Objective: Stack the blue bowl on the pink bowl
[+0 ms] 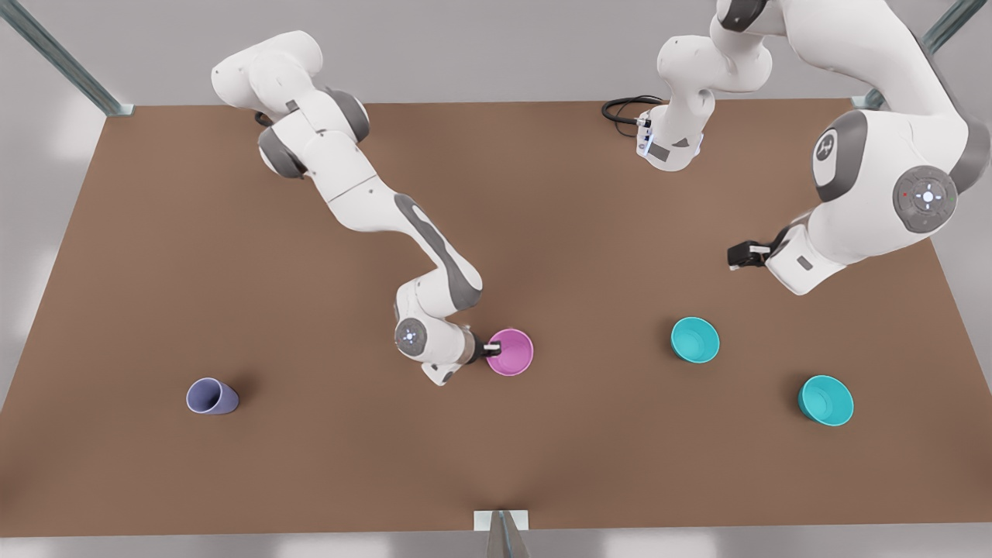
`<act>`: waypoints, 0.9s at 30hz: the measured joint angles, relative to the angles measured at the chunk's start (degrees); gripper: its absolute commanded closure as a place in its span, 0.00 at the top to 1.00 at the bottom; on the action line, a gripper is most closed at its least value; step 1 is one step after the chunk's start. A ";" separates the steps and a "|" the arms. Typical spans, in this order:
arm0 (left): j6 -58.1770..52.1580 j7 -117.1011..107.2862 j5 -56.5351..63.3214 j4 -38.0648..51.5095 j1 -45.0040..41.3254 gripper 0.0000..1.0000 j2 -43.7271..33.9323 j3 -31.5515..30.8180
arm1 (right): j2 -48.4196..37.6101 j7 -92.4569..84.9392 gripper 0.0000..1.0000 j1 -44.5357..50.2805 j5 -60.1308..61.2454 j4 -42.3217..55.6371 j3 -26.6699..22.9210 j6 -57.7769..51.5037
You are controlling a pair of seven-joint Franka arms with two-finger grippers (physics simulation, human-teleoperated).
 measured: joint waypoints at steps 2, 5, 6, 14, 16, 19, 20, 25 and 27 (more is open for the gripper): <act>1.19 0.04 0.14 -0.51 0.11 1.00 0.90 0.96 | -0.16 3.09 1.00 0.04 -0.11 0.80 -0.21 0.53; 7.56 1.10 -0.08 -6.30 3.50 1.00 3.44 1.72 | -3.92 7.10 1.00 -1.40 0.19 1.07 -0.40 -2.04; 10.85 1.68 -0.16 -9.28 4.50 1.00 4.97 1.80 | -5.63 8.28 1.00 -2.57 0.34 1.04 -0.40 -3.75; 32.61 6.91 -1.67 -19.40 5.43 1.00 16.59 1.69 | -16.53 8.86 1.00 -28.39 -17.26 4.01 -6.84 -38.02; 35.07 8.10 -2.07 -19.81 5.75 1.00 18.33 1.67 | -17.30 4.45 1.00 -31.27 -25.16 8.75 -9.08 -44.56; 37.58 10.28 -2.89 -20.83 6.86 1.00 20.95 1.59 | -25.39 -1.97 1.00 -31.31 -31.72 10.11 -10.28 -52.65; 38.16 11.08 -3.73 -20.95 7.19 1.00 21.66 1.55 | -28.28 -3.89 1.00 -31.28 -32.86 9.82 -10.29 -55.35; 39.47 14.91 -5.80 -21.92 7.48 1.00 23.61 0.95 | -43.41 -11.60 1.00 -30.55 -35.21 -2.43 -9.31 -60.60; 39.36 16.18 -6.06 -22.16 7.45 0.65 23.78 0.83 | -46.06 -13.70 1.00 -31.75 -35.53 -6.00 -7.16 -60.79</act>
